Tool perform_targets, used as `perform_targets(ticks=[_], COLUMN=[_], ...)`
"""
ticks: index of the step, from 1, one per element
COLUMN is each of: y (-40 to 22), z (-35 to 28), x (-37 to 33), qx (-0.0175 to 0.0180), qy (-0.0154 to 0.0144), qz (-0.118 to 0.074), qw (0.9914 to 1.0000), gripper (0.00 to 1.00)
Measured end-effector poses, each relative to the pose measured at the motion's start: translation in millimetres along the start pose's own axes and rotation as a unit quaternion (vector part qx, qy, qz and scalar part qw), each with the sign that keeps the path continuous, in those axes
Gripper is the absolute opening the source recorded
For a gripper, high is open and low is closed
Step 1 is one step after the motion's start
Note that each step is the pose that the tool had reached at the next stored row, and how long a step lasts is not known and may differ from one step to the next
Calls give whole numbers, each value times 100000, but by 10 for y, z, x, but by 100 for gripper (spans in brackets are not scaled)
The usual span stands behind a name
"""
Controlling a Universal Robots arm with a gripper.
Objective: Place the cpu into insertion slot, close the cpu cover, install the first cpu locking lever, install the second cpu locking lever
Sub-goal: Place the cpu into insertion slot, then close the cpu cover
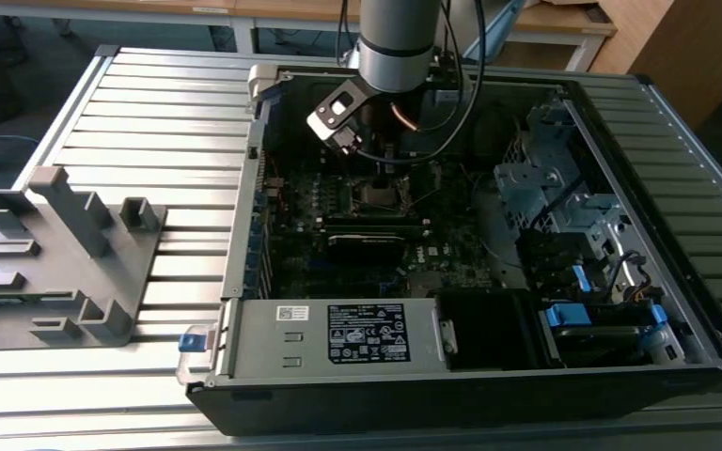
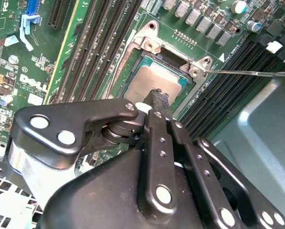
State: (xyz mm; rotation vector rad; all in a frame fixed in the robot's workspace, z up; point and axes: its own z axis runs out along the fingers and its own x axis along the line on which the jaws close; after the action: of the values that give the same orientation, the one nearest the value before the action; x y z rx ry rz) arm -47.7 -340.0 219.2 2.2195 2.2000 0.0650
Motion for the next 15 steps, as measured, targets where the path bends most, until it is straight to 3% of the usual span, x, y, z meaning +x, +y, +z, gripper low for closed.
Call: perform_targets(ticks=[5,7,15], y=[1,3,3], z=[-10,-59,-76], x=[1,1,1], qx=[-4,-1,0], qy=[3,0,-1], qz=[-2,-1,-1], qw=[100000,100000,100000], gripper=[11,11,11])
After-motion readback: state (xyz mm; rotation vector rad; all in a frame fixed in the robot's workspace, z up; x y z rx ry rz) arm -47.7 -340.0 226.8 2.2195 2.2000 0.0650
